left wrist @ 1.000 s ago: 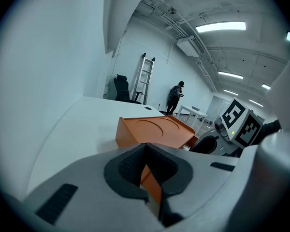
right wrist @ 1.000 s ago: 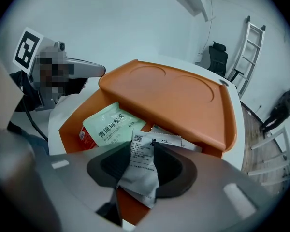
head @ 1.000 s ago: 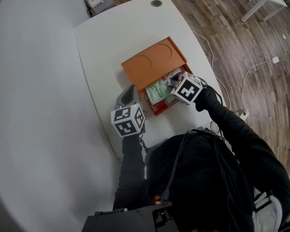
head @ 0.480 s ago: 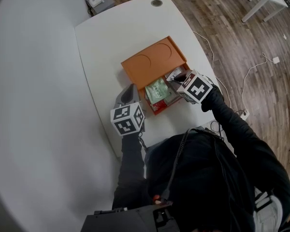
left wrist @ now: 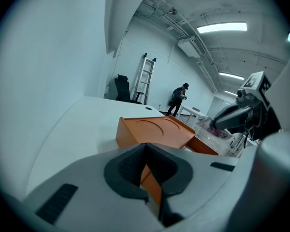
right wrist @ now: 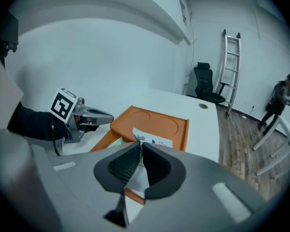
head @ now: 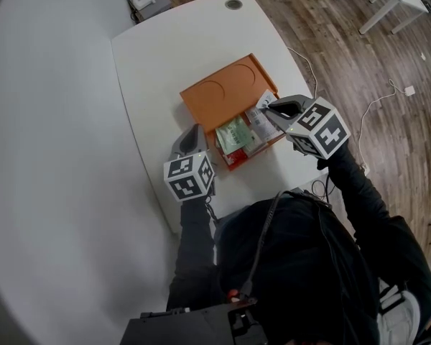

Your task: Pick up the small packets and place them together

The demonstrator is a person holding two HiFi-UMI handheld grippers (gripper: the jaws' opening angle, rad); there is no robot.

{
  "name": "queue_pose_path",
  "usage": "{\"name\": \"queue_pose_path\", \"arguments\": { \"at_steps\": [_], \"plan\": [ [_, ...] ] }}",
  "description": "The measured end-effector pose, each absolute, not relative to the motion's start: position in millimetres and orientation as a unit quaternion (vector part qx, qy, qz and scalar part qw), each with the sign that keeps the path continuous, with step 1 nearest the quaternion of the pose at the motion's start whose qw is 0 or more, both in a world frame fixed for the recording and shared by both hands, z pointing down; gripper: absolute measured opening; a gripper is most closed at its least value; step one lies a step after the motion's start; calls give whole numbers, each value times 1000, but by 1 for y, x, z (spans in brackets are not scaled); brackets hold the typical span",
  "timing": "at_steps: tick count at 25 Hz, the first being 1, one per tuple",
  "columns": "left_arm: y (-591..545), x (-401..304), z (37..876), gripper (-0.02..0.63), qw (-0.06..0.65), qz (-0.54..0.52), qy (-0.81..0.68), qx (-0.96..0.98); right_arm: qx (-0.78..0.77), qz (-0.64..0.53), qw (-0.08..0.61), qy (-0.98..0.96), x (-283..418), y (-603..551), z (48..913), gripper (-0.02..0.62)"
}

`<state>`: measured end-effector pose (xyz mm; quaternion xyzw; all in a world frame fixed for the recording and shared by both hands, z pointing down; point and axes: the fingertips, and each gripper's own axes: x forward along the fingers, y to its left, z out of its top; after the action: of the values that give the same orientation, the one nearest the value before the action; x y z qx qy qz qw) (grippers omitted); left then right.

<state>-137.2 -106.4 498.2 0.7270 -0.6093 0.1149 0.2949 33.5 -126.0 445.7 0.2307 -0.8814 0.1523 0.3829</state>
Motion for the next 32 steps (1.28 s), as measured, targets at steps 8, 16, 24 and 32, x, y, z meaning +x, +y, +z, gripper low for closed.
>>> {"name": "queue_pose_path", "arguments": {
  "at_steps": [8,16,24,32],
  "plan": [
    [-108,-138,501,2,294,118,-610,726,291,99,334,-891,20,-192,420,26],
    [-106,-137,500,2,296,116,-610,726,306,104,355,-877,5,-233,451,23],
    [-106,-137,499,2,296,115,-609,727,296,105,390,-865,-3,-246,477,21],
    [-106,-138,499,2,294,119,-610,726,281,105,404,-864,-9,-245,490,37]
  ]
}}
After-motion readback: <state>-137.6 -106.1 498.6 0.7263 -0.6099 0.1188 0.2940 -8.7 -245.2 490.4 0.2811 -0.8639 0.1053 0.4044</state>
